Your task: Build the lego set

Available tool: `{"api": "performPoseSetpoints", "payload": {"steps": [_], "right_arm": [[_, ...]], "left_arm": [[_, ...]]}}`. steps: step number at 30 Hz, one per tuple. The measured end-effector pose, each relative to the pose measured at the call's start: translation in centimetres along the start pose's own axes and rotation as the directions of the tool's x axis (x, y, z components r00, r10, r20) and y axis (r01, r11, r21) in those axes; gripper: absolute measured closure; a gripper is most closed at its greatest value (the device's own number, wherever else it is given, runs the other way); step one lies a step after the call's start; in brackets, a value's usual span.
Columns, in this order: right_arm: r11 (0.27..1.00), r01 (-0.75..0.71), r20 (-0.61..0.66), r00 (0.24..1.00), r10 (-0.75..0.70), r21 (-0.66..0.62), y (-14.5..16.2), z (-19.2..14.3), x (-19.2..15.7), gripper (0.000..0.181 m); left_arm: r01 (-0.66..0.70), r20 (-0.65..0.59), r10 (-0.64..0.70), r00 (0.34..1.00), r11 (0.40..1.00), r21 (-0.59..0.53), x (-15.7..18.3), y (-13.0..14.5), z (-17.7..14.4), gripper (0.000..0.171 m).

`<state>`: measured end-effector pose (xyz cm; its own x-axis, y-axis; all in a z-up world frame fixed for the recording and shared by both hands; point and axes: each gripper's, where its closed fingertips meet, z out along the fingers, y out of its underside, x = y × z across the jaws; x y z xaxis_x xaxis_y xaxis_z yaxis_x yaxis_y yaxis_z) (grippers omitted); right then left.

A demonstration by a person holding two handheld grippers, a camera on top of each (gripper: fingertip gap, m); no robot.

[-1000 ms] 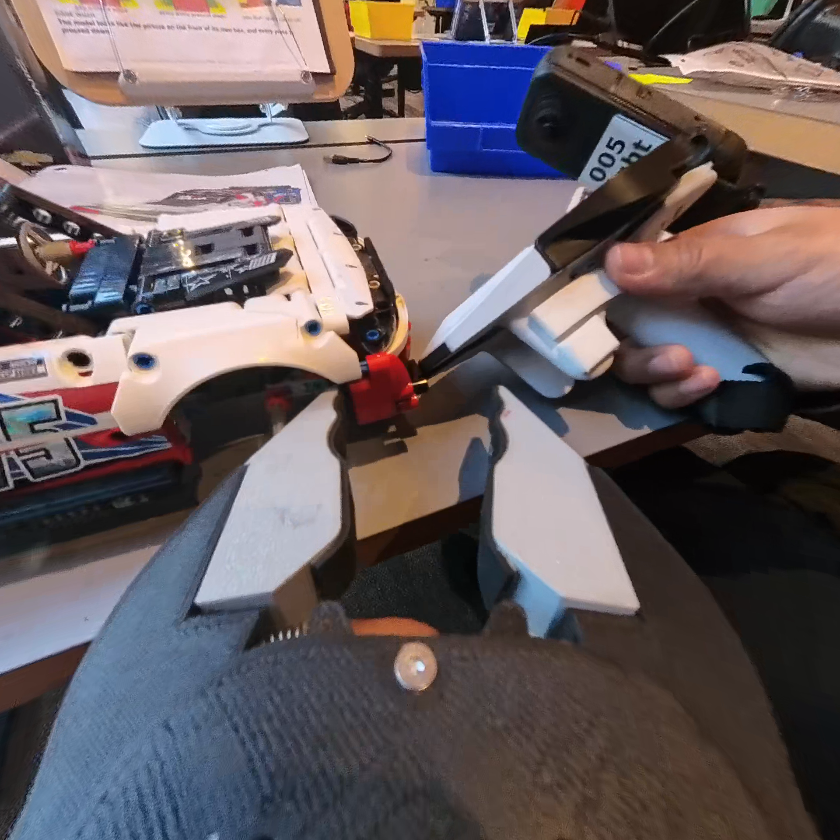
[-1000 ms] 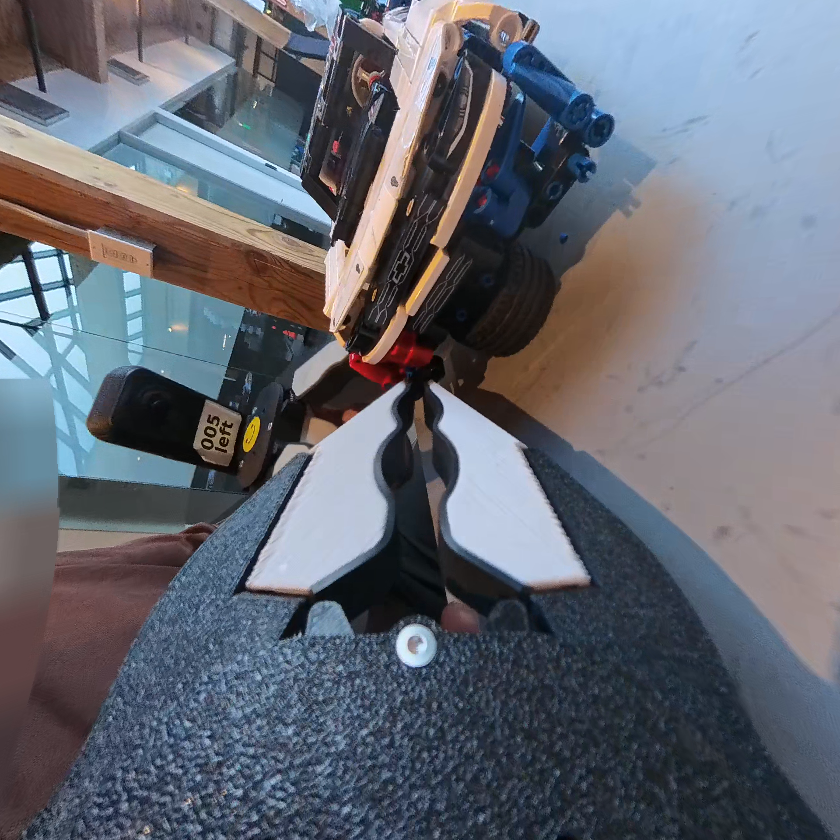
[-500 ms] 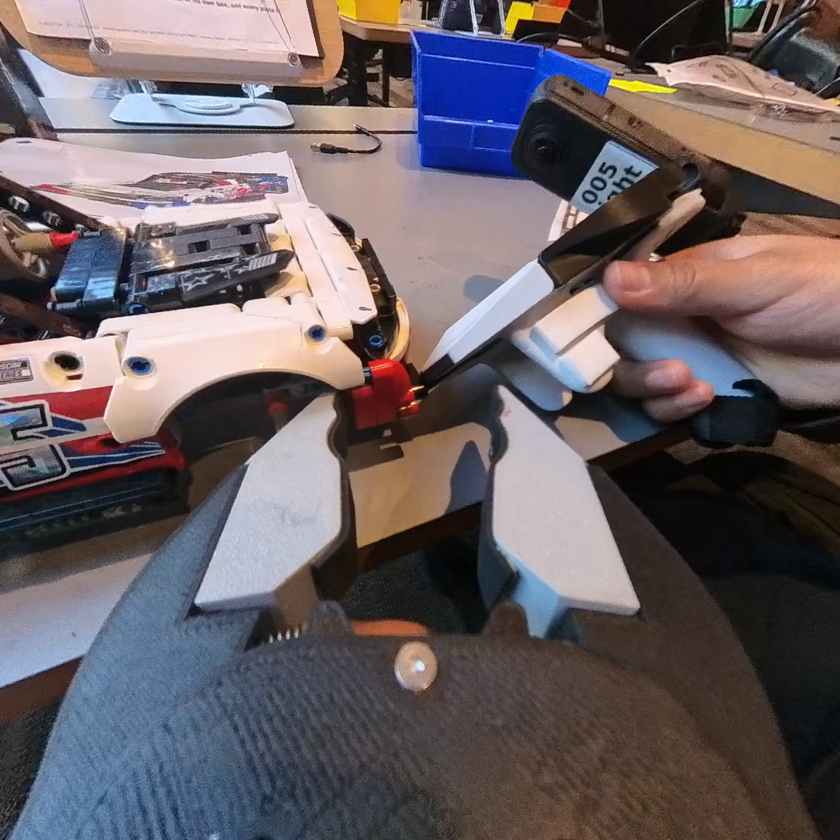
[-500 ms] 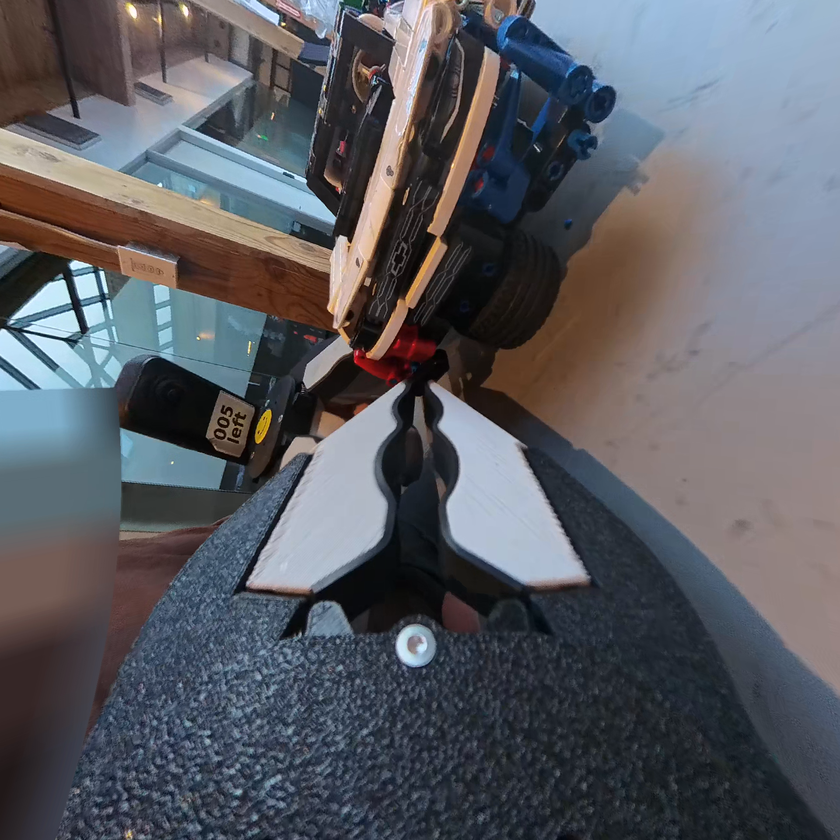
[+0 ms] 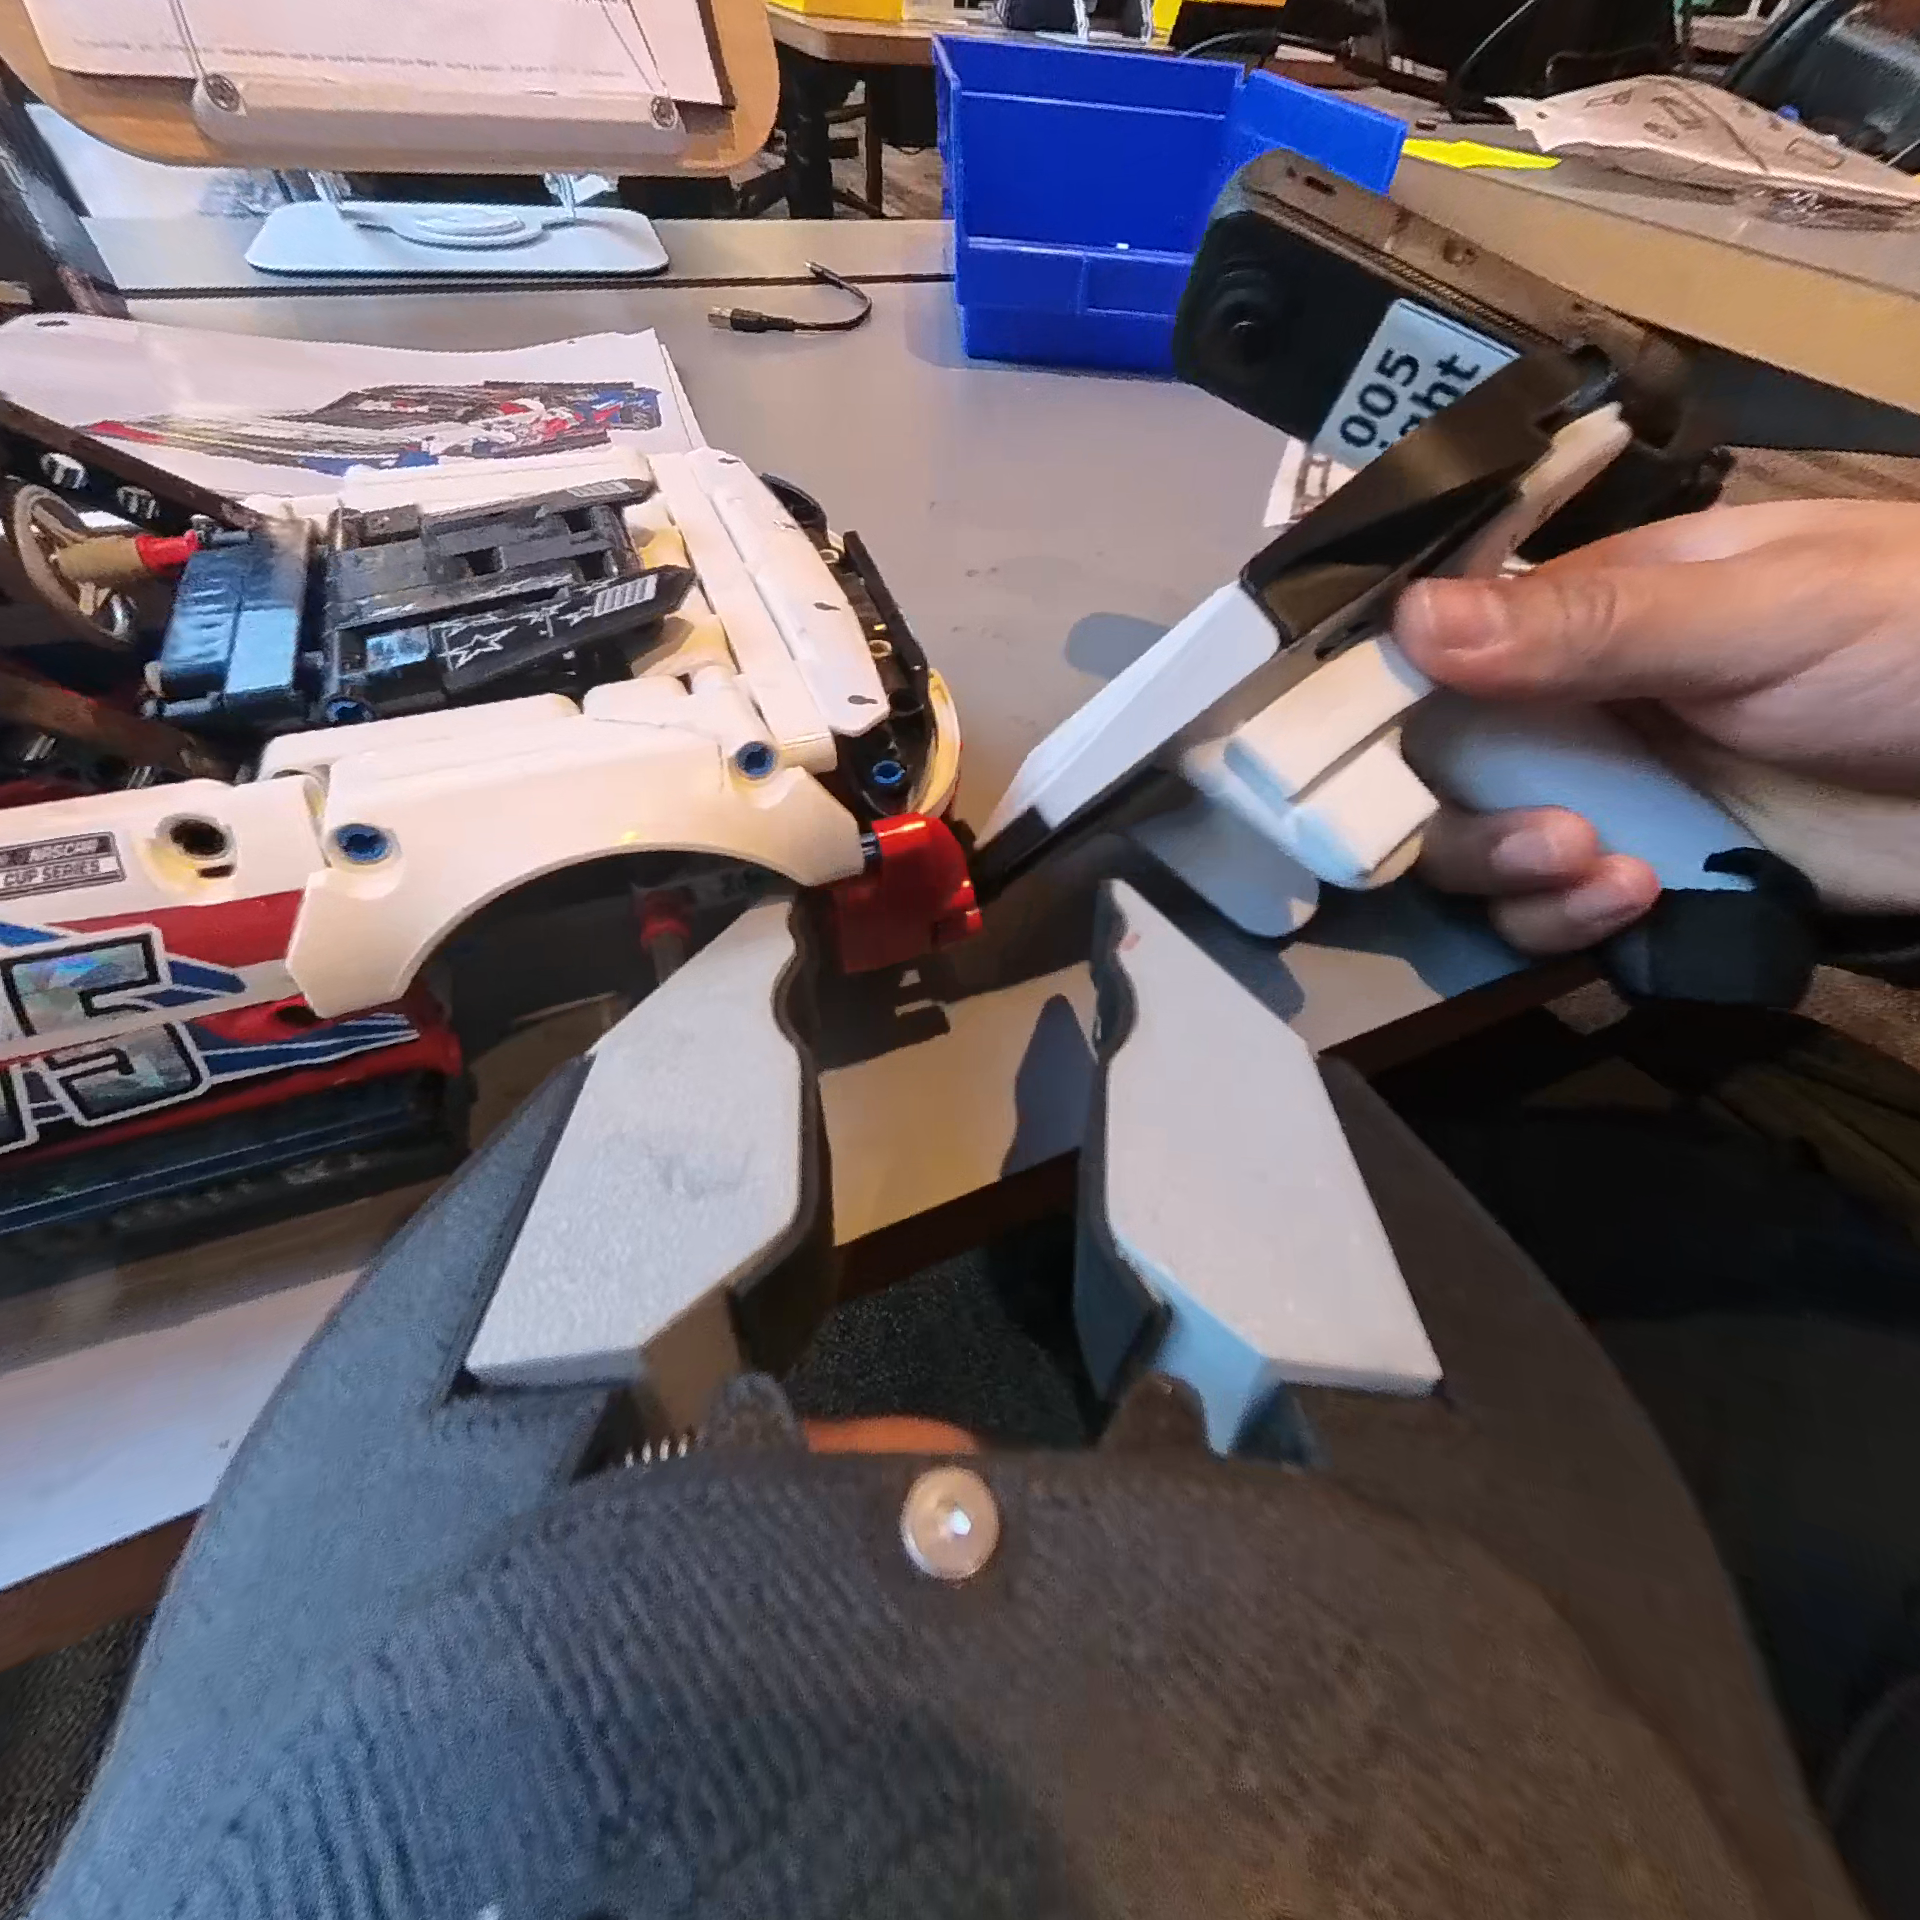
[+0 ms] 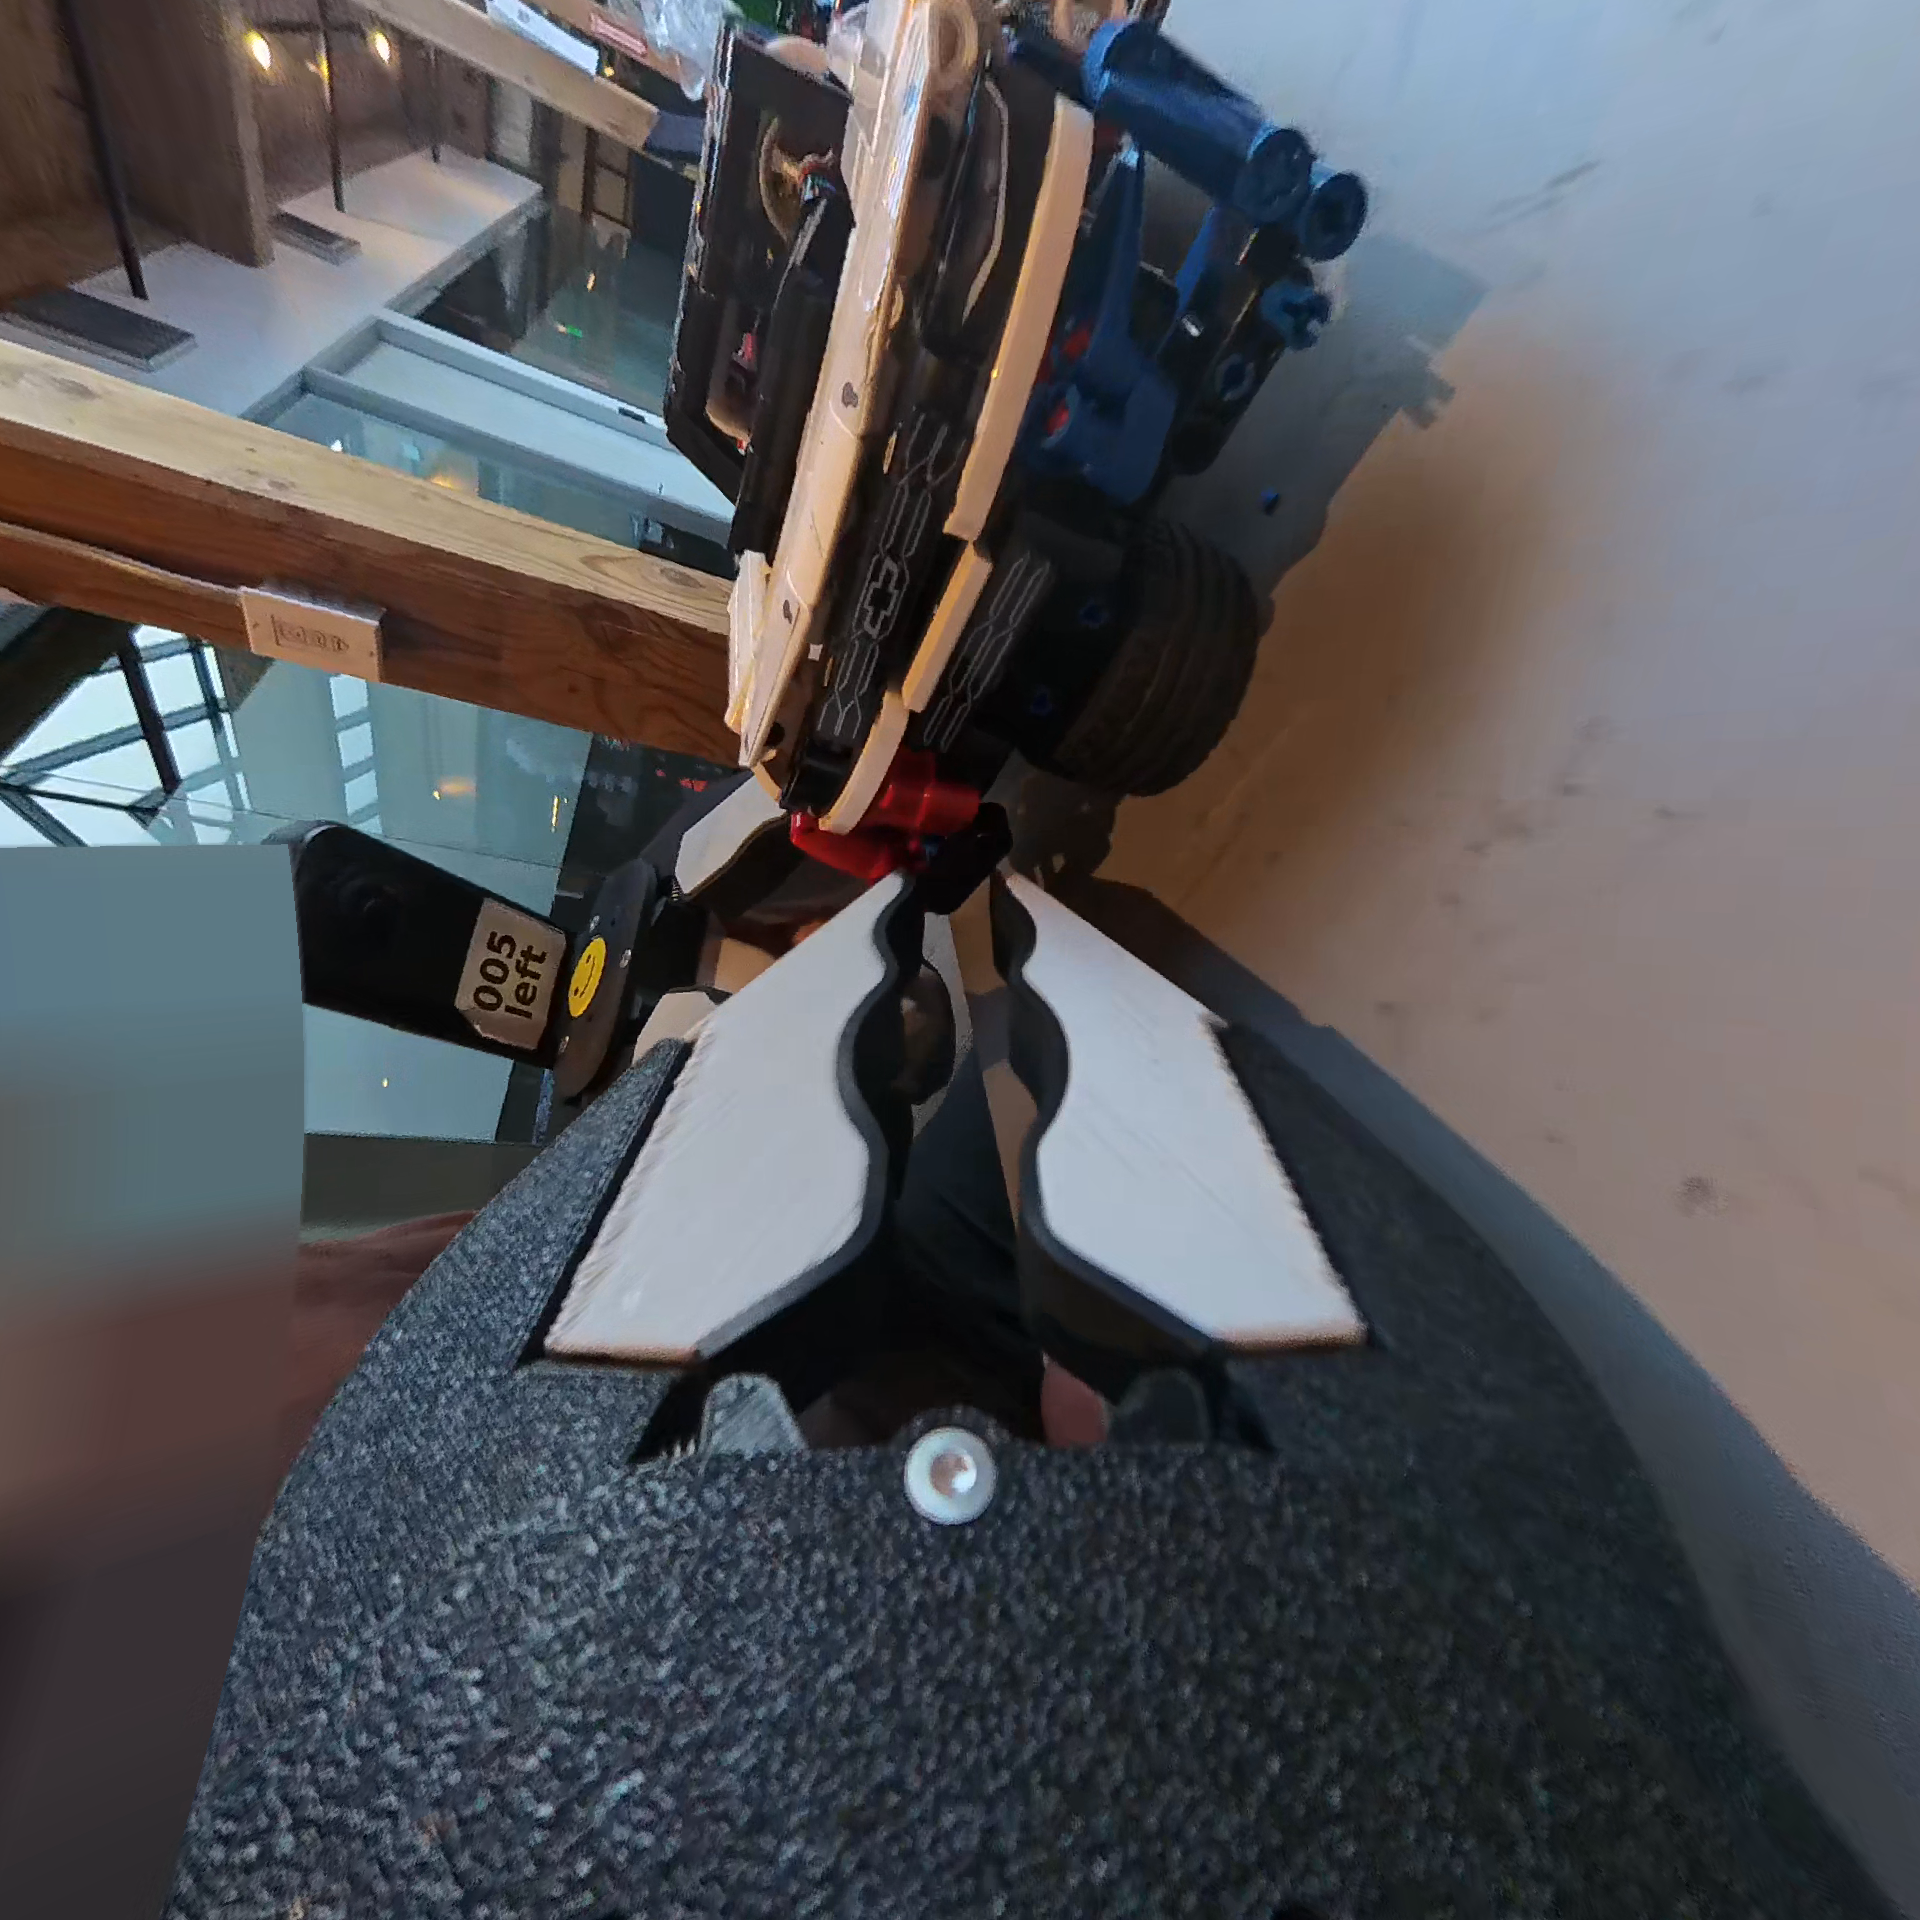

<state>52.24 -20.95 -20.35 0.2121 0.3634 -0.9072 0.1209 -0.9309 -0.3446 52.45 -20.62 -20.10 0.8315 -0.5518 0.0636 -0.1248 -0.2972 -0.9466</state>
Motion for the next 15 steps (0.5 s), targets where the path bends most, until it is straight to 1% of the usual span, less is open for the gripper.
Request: {"api": "performPoseSetpoints", "payload": {"steps": [3,6,8,11,15], "right_arm": [[1.0,0.004,-0.004,1.0,-0.004,0.002,-0.17,0.08,0.07,0.17],[1.0,0.009,0.004,1.0,-0.009,-0.007,-0.18,0.14,0.02,0.171],[0.998,0.053,-0.01,0.999,-0.053,-0.018,-0.17,0.1,0.03,0.172],[0.987,0.155,-0.055,0.986,-0.157,-0.033,-0.19,0.07,0.11,0.172],[0.98,0.194,-0.064,0.979,-0.196,-0.035,-0.16,0.09,0.02,0.172]], "left_arm": [[0.019,-0.012,-0.019,1.0,1.0,0.013,-0.17,-0.12,-0.14,0.125],[0.016,-0.014,-0.016,1.0,1.0,0.01,-0.15,-0.16,-0.05,0.124],[0.003,-0.009,-0.003,1.0,1.0,0.004,-0.14,-0.09,-0.01,0.124],[0.001,-0.016,-0.001,1.0,1.0,-0.012,-0.07,0.01,0.06,0.123],[0.036,-0.031,-0.036,0.999,0.999,-0.007,0.2,-0.06,0.01,0.118]]}}
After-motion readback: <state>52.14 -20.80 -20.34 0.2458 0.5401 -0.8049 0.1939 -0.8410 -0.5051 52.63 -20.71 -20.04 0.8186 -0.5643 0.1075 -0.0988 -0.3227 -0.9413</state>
